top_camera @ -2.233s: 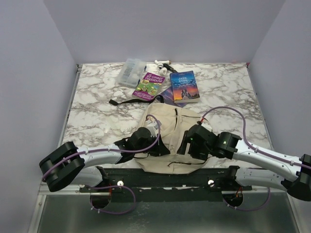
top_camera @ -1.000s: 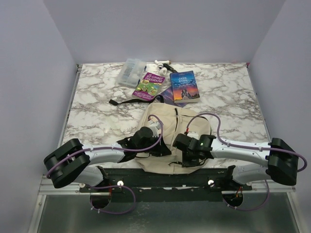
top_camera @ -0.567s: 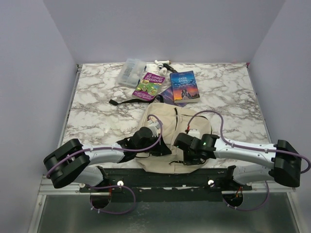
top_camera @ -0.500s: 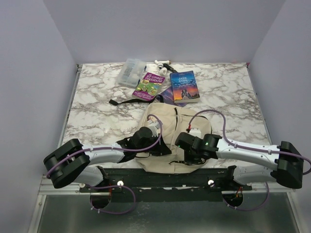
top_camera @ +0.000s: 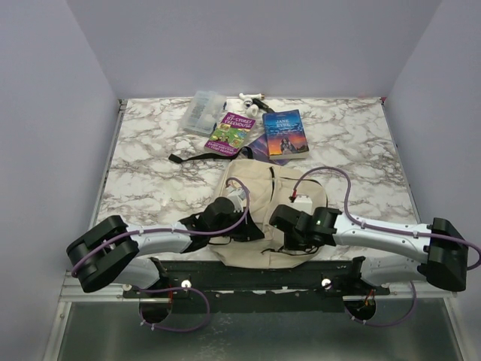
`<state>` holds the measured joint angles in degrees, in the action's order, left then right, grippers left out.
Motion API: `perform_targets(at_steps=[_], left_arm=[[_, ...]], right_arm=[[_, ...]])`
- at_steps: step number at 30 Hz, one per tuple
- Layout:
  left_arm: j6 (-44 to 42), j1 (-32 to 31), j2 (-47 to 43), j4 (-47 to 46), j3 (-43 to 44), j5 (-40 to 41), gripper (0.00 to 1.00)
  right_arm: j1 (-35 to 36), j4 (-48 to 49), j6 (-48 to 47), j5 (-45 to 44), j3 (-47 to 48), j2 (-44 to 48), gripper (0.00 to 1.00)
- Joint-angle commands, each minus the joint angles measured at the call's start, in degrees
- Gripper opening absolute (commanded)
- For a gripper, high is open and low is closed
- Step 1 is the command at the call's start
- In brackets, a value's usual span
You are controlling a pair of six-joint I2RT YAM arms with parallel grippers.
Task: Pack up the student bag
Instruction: Unzip the student bag at the center of the board.
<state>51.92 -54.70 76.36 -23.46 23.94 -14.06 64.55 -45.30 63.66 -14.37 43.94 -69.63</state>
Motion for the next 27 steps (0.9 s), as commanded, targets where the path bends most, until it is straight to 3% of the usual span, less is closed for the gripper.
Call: perform_targets(at_steps=[1,4,9,18,19,22,24,25,26,27], left_arm=[[2.4,0.7,-3.8,0.1,-3.7,6.7,0.00],[4.7,0.8,-8.3,4.5,-6.9,13.5,0.00],[3.0,0.9,-14.2,6.6,-9.6,18.4,0.00],[-4.2,0.9,-15.2,6.7,-7.5,10.1,0.00],[-5.4,0.9,-15.3,6.6,-7.0,8.2,0.05],[-8.8,0.7,-16.9,6.3,-6.3,5.3,0.40],[-11.8,0.7,-20.0,6.5,-5.5,4.5,0.79],[-13.3,0.6,-22.2,6.5,-5.1,4.2,0.91],[-14.9,0.4,-24.0,6.6,-4.6,4.3,0.98],[-16.5,0.1,-25.7,6.6,-4.0,4.5,0.98]], right_arm=[[0.3,-17.4,8.7,-17.2,5.1,-2.7,0.00],[0.2,-27.1,17.7,-24.5,6.9,1.1,0.00],[-1.1,-28.7,21.4,-29.9,7.0,11.2,0.00],[-1.1,-21.5,8.4,-33.2,10.1,14.4,0.00],[-1.1,-18.6,4.4,-31.6,10.2,14.9,0.00],[-1.1,-9.0,-4.7,-27.0,7.7,18.8,0.00],[-1.2,-5.5,-7.1,-24.6,6.0,21.4,0.00],[-1.2,-4.2,-8.1,-23.5,5.4,22.5,0.00],[-1.1,-3.0,-9.1,-22.1,5.0,23.2,0.01],[-1.2,-2.5,-9.2,-21.4,4.6,23.7,0.00]])
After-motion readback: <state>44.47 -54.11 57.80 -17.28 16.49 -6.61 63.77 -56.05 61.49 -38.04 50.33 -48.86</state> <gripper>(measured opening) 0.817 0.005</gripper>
